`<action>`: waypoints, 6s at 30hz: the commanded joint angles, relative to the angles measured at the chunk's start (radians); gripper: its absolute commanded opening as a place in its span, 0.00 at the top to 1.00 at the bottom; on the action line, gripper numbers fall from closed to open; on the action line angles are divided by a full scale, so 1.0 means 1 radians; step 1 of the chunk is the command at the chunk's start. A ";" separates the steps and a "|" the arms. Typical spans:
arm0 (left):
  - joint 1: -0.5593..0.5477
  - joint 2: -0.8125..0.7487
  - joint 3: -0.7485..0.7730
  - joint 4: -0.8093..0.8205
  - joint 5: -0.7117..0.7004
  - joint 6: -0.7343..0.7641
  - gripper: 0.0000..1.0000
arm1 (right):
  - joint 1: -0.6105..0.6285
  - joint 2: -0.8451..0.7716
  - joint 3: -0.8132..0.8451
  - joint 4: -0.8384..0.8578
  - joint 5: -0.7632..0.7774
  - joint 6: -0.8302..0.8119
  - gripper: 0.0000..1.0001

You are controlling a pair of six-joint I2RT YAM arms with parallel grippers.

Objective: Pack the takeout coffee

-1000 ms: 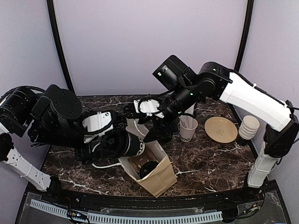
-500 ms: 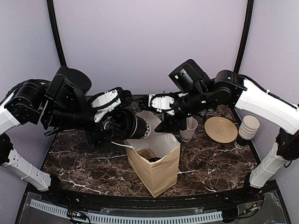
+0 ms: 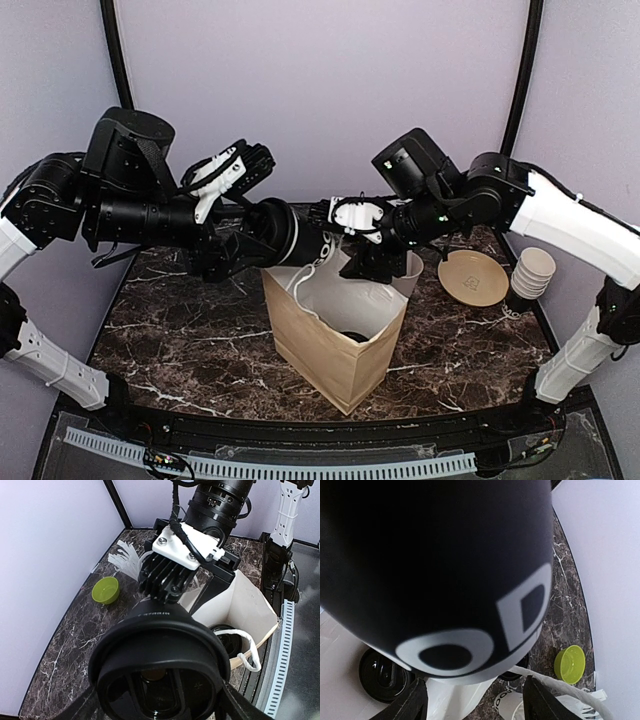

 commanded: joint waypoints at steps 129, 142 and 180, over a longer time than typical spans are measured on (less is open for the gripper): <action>-0.319 0.260 -0.364 -0.092 -0.644 -0.240 0.65 | 0.071 0.105 0.053 -0.129 -0.421 -0.008 0.91; -0.299 0.198 -0.470 0.057 -0.640 -0.125 0.67 | 0.054 0.128 0.077 -0.121 -0.437 0.018 1.00; -0.254 0.185 -0.539 -0.003 -0.575 -0.038 0.68 | 0.008 0.161 0.141 -0.147 -0.614 0.053 1.00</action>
